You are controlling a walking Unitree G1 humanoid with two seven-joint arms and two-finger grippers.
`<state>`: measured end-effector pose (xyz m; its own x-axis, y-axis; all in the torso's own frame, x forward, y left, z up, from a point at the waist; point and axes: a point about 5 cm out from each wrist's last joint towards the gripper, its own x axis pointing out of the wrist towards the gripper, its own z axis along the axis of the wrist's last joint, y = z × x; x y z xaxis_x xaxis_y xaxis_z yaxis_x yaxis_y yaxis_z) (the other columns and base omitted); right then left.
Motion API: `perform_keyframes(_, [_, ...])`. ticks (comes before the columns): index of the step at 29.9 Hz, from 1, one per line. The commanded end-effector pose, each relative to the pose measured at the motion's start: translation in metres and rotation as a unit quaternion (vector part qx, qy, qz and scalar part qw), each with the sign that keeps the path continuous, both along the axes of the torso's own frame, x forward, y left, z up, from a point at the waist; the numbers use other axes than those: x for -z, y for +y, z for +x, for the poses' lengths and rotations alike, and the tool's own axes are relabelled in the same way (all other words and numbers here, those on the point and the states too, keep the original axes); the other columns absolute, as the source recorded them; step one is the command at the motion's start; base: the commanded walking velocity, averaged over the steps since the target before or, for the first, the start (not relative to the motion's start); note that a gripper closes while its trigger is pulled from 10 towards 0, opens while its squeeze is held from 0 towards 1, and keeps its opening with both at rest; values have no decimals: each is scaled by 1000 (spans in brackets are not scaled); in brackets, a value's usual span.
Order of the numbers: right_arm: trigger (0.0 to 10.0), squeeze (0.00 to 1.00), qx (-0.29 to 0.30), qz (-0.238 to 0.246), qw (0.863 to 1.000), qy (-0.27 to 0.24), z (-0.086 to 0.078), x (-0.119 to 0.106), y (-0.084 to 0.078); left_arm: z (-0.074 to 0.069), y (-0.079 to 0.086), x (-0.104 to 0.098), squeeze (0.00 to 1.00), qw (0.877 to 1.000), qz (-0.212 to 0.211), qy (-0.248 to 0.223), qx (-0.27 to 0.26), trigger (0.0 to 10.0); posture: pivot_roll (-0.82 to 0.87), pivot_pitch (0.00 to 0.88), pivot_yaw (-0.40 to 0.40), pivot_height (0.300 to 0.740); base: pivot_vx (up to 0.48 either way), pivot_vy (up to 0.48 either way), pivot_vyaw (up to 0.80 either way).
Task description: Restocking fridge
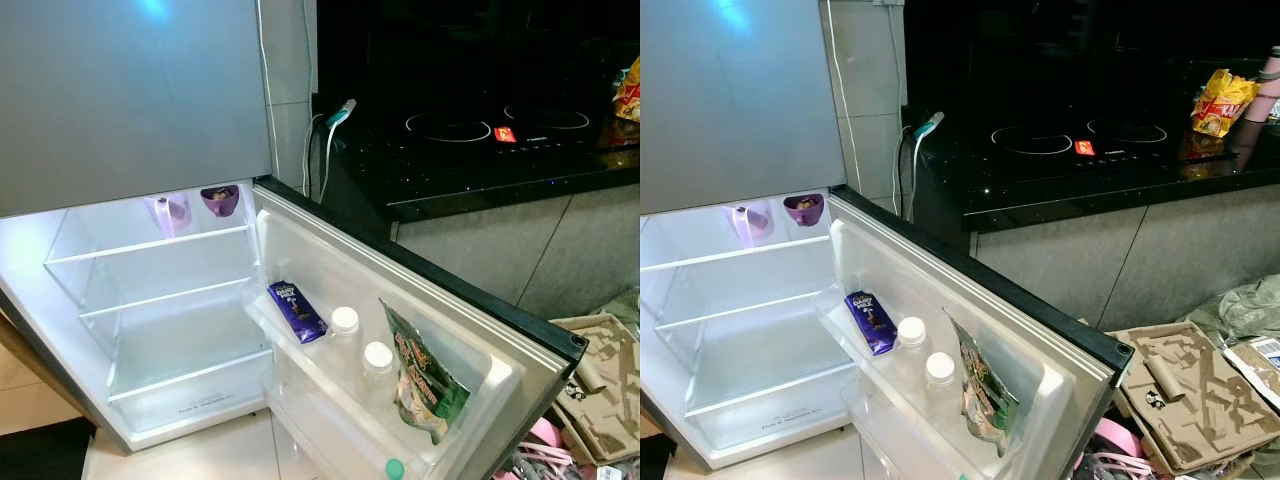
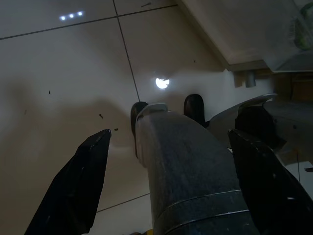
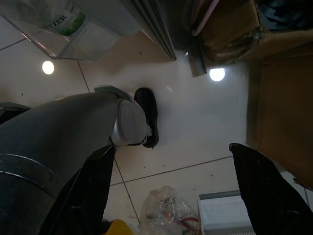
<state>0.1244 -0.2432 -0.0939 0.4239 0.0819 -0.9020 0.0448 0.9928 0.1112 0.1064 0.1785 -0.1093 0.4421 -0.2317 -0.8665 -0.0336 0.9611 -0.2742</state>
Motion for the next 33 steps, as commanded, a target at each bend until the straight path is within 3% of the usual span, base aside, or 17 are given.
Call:
perform_keyframes(1, [10000,0,2,-2,1000,-1,1,0,0,-15,-4,5,0,999,-3,32,9,10000,-104,0,-6,740,0,0,0])
perform_keyframes(19, [10000,0,3,-2,1000,3,-1,1,1,-9,-3,3,0,1000,-9,16,7,10000,-109,0,-2,740,0,0,0])
perform_keyframes(33, [10000,0,3,-2,1000,4,-2,1,0,-17,-5,6,0,999,4,40,21,10000,-108,0,-2,740,-59,0,0])
